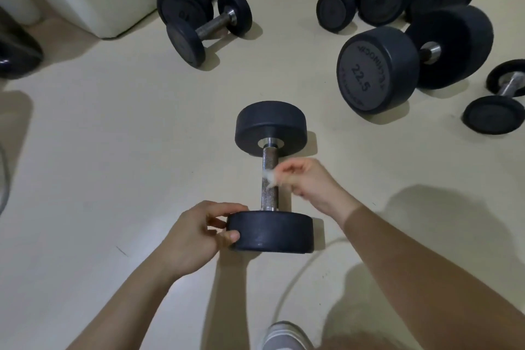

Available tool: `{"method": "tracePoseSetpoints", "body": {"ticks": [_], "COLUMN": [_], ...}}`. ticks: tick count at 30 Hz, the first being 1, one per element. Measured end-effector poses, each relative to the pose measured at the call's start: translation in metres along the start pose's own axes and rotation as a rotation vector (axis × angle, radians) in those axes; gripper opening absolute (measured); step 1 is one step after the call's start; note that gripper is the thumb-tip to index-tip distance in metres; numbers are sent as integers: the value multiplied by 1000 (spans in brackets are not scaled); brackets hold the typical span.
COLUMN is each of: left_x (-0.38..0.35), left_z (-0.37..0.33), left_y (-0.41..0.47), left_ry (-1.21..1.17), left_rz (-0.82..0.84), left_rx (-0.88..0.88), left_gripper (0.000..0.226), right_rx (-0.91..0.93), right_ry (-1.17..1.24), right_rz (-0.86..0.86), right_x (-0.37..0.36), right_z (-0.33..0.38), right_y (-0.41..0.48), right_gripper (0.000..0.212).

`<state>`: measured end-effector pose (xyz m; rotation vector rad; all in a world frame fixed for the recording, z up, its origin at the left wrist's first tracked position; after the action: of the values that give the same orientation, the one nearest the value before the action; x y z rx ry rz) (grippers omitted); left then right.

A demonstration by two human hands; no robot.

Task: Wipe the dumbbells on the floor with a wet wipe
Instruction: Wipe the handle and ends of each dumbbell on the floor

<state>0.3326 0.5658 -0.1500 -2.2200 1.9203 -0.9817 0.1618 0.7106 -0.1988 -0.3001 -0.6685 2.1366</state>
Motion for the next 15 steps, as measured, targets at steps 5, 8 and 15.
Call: {"method": "tracePoseSetpoints", "body": {"ticks": [5, 8, 15], "left_x": [1, 0, 2], "left_z": [-16, -10, -3], "left_y": [0, 0, -1], "left_ry": [244, 223, 167], "left_rz": [-152, -198, -217], "left_rx": [63, 101, 133], "left_gripper": [23, 31, 27], "right_rx": [51, -7, 176], "right_ry": [76, -104, -407], "right_rz": [-343, -231, -224], "right_x": [-4, -10, -3], "right_z": [4, -4, 36], "right_y": [11, -15, -5], "right_gripper": [7, 2, 11]}}
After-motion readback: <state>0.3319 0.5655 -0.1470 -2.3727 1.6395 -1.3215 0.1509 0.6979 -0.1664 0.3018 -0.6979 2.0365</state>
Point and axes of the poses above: each hand's wrist, its own y-axis towards the middle knuckle, its own x-axis out of the back of the hand, z = x × y, the point moved 5 cm from there along y, towards the middle knuckle, and after that the axes turned 3 degrees about -x, right-handed, at the moved point
